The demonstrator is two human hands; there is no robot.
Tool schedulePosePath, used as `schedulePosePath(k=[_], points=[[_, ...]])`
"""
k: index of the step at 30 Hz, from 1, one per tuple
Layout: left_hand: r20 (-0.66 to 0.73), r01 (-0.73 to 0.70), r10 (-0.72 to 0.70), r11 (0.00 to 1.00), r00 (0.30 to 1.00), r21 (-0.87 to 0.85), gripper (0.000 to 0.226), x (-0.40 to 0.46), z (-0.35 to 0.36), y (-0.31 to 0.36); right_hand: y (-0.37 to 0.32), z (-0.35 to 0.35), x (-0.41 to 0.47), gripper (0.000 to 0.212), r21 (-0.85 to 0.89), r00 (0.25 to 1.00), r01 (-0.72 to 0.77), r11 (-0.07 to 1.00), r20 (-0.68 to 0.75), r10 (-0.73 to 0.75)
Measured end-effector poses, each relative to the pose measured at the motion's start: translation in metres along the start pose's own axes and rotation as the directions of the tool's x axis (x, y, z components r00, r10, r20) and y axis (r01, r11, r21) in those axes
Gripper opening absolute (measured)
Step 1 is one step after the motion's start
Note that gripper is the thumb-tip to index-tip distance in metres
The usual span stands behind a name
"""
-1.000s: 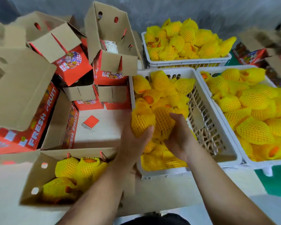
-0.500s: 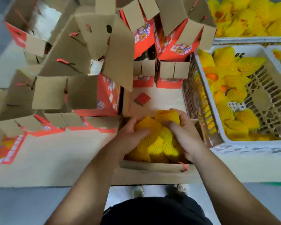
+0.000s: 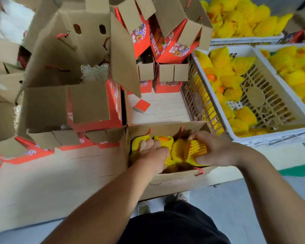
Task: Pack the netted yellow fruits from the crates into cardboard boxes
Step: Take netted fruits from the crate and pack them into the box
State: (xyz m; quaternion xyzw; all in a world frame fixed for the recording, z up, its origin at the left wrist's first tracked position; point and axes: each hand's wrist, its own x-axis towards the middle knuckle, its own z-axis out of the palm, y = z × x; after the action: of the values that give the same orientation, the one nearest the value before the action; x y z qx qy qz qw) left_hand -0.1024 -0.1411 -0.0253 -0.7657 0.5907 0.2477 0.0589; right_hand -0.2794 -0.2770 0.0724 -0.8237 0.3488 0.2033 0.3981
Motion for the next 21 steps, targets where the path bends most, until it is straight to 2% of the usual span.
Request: schedulePosePath(k=[3, 5, 7, 9, 11, 13, 15, 16, 19, 21], points=[[0.054, -0.007, 0.005, 0.999, 0.999, 0.038, 0.047, 0.005, 0.002, 0.002, -0.006, 0.008, 0.011, 0.070, -0.095, 0.988, -0.098, 0.991, 0.113, 0.108], [0.173, 0.004, 0.002, 1.000, 0.985, -0.031, 0.062, 0.006, -0.003, -0.005, -0.008, 0.017, 0.019, 0.068, -0.127, 0.979, -0.119, 0.985, 0.153, 0.138], [0.210, 0.015, 0.002, 0.997, 0.978, -0.079, 0.059, 0.006, -0.007, -0.009, -0.008, 0.020, 0.025, 0.067, -0.193, 0.973, -0.106, 0.975, 0.180, 0.142], [0.133, 0.001, 0.011, 0.996, 0.991, -0.084, 0.046, 0.004, -0.007, -0.007, -0.008, 0.020, 0.028, 0.065, -0.259, 0.973, -0.088, 0.962, 0.183, 0.139], [-0.034, -0.022, 0.020, 0.996, 0.999, -0.081, 0.035, 0.001, -0.009, 0.003, -0.009, 0.018, 0.027, 0.068, -0.278, 0.982, -0.079, 0.957, 0.144, 0.123], [-0.185, -0.091, 0.095, 0.995, 0.978, 0.033, 0.042, 0.004, -0.011, 0.015, -0.011, 0.016, 0.023, 0.074, -0.262, 0.993, -0.079, 0.962, 0.069, 0.101], [-0.184, -0.140, 0.175, 0.972, 0.967, 0.186, 0.065, 0.013, -0.015, 0.024, -0.011, 0.018, 0.018, 0.072, -0.204, 0.996, -0.083, 0.975, 0.016, 0.088], [-0.179, -0.129, 0.172, 0.965, 0.969, 0.230, 0.068, 0.019, -0.018, 0.028, -0.011, 0.019, 0.015, 0.065, -0.157, 0.997, -0.081, 0.984, 0.002, 0.082], [-0.262, -0.061, 0.131, 0.964, 0.956, 0.260, 0.052, 0.036, -0.024, 0.032, -0.010, 0.024, 0.009, 0.048, -0.050, 0.997, -0.067, 0.997, -0.039, 0.065], [-0.327, -0.035, 0.095, 0.982, 0.940, 0.184, 0.044, 0.041, -0.023, 0.031, -0.009, 0.025, 0.007, 0.047, -0.101, 0.998, -0.040, 0.994, -0.054, 0.035]])
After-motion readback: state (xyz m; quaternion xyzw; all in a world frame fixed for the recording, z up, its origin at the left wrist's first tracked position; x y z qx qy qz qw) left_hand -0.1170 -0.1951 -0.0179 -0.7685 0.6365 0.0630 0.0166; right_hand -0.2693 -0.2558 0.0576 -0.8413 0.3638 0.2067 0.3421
